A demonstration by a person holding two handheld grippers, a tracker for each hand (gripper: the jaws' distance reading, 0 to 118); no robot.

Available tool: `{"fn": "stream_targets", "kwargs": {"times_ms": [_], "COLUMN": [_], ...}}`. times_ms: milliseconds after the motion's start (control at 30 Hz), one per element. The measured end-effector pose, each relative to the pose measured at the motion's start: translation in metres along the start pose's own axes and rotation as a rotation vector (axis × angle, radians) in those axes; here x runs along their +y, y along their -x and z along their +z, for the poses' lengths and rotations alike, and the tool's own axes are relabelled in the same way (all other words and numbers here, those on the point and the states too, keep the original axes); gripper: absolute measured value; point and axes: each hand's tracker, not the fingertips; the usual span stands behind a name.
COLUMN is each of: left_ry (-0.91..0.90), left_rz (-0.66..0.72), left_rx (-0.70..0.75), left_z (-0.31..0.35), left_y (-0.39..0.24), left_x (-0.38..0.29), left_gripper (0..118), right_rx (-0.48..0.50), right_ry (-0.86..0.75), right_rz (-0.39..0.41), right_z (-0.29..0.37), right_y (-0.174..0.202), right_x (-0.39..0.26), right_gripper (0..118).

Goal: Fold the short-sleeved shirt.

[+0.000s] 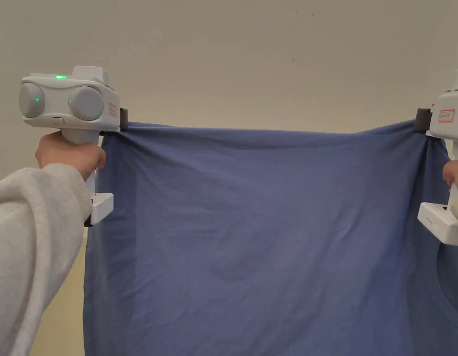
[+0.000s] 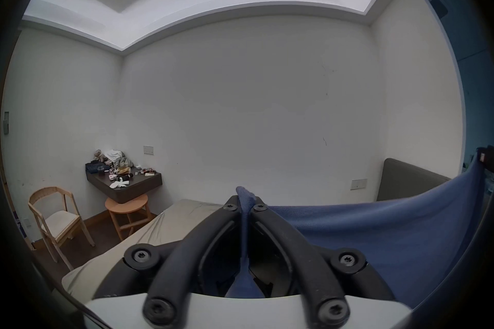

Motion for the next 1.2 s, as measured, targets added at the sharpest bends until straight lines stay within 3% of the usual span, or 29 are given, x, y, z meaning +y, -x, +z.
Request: {"fn": "stream_targets", "kwargs": {"times_ms": [133,200,400,467,533,667,700,733,800,933,967,1033,1067,1167,1200], "left_ry": [-0.018,-0.016,-0.026,-0.035,-0.026,0.090,0.096,0.130,0.169,0.215,0.266,0.258,0.279,0.363,0.402], "left_rz": [0.040,0.045,0.020,-0.078,-0.076,-0.090,-0.069,-0.062,-0.014,0.003,-0.011,-0.046,-0.052,-0.052,-0.078], "left_rx": [-0.016,-0.011,-0.024,-0.026,-0.022,-0.018,-0.024,-0.024,-0.065,-0.076,-0.099,-0.118,-0.118,-0.145,-0.181], "left_z": [-0.049,-0.073,-0.117,-0.125,-0.130,-0.140,-0.138,-0.136,-0.124,-0.076,-0.063,-0.026,-0.007,0.042,0.058], "left_y": [-0.011,-0.018,-0.040,-0.049,-0.053,-0.045,-0.040,-0.035,-0.024,-0.003,0.001,0.008,0.013,0.024,0.027], "left_x": [-0.001,-0.001,-0.015,-0.030,-0.046,-0.094,-0.108,-0.123,-0.156,-0.220,-0.234,-0.266,-0.284,-0.335,-0.351], "left_gripper": [3,3,3,3,3,3,3,3,3,3,3,3,3,3,3], "right_rx": [-0.003,-0.032,-0.054,-0.050,-0.051,0.006,0.034,0.038,0.068,0.147,0.140,0.174,0.175,0.220,0.221], "right_ry": [-0.001,-0.010,0.011,0.013,0.021,0.111,0.123,0.165,0.206,0.284,0.325,0.354,0.404,0.507,0.529], "right_rz": [-0.015,0.117,-0.006,0.028,0.064,0.035,0.027,0.079,0.105,0.012,0.043,0.002,0.022,-0.080,-0.058], "right_z": [-0.043,-0.062,-0.108,-0.120,-0.123,-0.123,-0.120,-0.118,-0.105,-0.056,-0.042,-0.009,0.015,0.074,0.089], "right_y": [0.002,0.011,0.012,0.016,0.019,0.012,0.010,0.010,0.006,-0.013,-0.017,-0.027,-0.035,-0.055,-0.062], "right_x": [-0.003,-0.006,-0.026,-0.039,-0.056,-0.103,-0.116,-0.129,-0.157,-0.214,-0.229,-0.262,-0.277,-0.326,-0.339], "right_gripper": [6,6,6,6,6,6,6,6,6,6,6,6,6,6,6]}}
